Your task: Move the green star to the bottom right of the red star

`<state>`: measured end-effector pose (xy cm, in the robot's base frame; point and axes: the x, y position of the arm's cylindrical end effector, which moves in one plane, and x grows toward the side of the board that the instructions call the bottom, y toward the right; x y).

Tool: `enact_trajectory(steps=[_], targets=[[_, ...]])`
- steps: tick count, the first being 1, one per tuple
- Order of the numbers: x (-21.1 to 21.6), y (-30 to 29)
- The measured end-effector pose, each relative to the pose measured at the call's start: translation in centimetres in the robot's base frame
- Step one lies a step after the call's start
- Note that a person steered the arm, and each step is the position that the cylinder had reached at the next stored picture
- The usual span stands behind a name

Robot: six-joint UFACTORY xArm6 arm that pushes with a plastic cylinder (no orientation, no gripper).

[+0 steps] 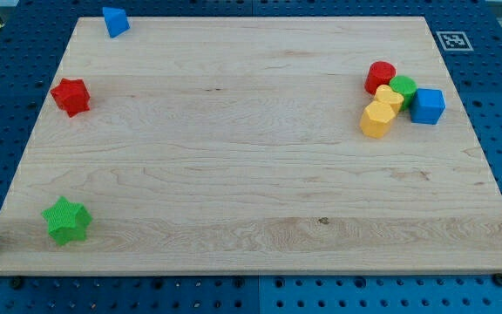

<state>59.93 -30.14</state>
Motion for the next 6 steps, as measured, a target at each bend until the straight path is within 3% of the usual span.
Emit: enact_trajectory(steps=[2, 4, 6], targets=[[-2.4, 4.9], [0.2, 12.1], [-3.3, 15.5]])
